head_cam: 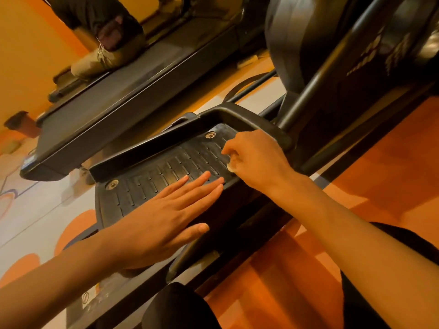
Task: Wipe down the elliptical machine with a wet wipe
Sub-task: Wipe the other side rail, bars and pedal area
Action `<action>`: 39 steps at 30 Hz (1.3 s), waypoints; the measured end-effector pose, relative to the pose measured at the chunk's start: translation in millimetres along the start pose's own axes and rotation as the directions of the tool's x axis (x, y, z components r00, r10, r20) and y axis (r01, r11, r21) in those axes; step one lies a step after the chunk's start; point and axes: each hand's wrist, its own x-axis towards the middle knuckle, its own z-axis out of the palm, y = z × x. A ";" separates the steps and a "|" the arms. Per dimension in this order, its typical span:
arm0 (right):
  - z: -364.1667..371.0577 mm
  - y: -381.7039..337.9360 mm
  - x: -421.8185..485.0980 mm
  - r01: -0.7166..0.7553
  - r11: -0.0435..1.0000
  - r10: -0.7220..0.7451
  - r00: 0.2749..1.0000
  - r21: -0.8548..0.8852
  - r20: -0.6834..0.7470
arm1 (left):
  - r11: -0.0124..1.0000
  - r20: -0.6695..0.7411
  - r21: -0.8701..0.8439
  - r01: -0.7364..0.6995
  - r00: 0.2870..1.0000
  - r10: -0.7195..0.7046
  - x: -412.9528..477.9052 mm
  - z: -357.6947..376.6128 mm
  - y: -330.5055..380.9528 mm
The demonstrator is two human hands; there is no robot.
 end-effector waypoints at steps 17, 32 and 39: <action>118.5 -39.9 -113.2 -0.005 0.908 0.244 0.819 0.419 -0.520 | 0.993 -0.008 -0.117 -0.007 1.000 0.006 -0.2 -1.8 1.4; 118.2 -38.9 -93.3 -0.114 0.662 0.537 0.762 0.741 -0.362 | 0.996 0.005 -0.085 -0.012 1.000 0.012 0.0 -2.4 1.7; 119.1 -49.8 -92.5 -0.065 0.649 0.535 0.748 0.758 -0.394 | 0.997 -0.011 -0.065 -0.031 0.999 0.031 0.3 -2.2 -0.7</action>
